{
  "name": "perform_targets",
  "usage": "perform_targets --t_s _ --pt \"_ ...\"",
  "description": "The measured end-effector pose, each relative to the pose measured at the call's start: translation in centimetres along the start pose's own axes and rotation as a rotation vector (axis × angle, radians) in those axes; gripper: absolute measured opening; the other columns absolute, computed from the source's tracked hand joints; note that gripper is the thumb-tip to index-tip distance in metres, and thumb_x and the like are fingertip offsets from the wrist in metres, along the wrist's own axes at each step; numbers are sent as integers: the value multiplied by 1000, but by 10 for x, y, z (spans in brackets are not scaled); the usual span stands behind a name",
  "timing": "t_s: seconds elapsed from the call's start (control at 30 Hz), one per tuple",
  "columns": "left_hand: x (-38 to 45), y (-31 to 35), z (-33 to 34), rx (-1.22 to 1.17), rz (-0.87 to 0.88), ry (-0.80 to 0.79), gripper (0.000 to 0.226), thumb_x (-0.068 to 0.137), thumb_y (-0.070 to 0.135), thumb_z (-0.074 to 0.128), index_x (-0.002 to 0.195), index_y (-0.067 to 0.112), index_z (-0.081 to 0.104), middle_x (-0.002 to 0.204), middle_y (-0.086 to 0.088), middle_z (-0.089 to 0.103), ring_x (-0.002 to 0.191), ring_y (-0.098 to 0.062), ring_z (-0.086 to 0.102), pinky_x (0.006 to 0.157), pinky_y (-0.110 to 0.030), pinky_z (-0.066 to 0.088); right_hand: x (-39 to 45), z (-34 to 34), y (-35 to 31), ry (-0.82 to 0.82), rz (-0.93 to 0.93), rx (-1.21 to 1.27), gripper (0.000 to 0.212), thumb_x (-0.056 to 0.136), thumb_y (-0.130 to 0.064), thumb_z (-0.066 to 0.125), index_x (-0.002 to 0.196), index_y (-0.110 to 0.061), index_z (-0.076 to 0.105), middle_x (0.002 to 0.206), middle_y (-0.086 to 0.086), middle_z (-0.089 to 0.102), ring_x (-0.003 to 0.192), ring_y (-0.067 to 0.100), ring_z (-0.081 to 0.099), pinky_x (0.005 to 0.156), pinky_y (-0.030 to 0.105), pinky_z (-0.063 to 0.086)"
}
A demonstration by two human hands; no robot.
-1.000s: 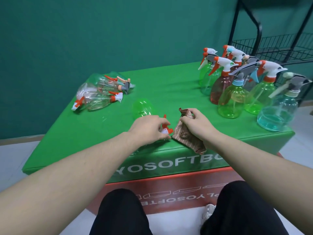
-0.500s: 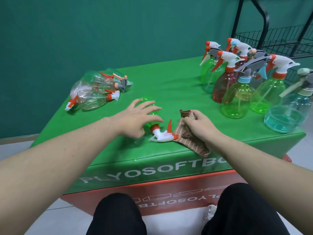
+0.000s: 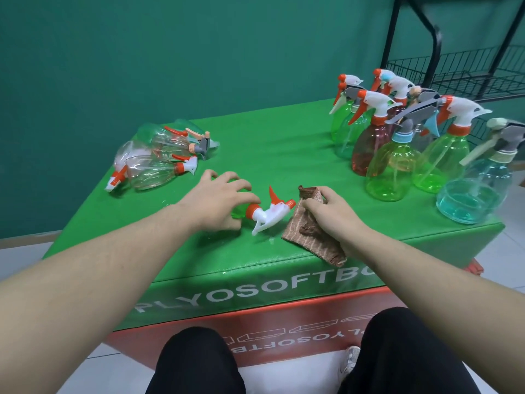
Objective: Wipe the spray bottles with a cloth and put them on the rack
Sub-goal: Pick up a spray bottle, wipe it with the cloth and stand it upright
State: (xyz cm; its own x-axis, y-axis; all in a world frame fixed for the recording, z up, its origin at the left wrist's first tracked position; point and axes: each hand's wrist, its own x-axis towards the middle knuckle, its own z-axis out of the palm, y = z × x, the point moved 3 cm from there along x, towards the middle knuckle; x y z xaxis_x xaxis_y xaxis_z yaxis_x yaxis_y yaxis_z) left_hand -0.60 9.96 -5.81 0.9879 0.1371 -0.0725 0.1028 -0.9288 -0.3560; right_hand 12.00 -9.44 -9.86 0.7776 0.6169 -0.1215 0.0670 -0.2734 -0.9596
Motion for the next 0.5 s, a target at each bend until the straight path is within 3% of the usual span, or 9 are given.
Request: perform_targets --t_s 0.3,0.5 --pt "-46 15 -14 -241 -99 90 69 87 61 63 150 45 40 146 16 55 131 -17 45 107 -39 37 -26 18 -13 -69 20 115 13 96 -25 53 105 -31 59 105 7 71 97 26 72 92 47 58" --pt "-61 26 -18 -343 -152 169 71 86 68 64 146 35 47 140 12 60 127 -15 50 109 -40 39 -36 36 -25 -99 116 404 46 86 -32 59 126 -9 64 114 20 72 101 29 72 95 48 57"
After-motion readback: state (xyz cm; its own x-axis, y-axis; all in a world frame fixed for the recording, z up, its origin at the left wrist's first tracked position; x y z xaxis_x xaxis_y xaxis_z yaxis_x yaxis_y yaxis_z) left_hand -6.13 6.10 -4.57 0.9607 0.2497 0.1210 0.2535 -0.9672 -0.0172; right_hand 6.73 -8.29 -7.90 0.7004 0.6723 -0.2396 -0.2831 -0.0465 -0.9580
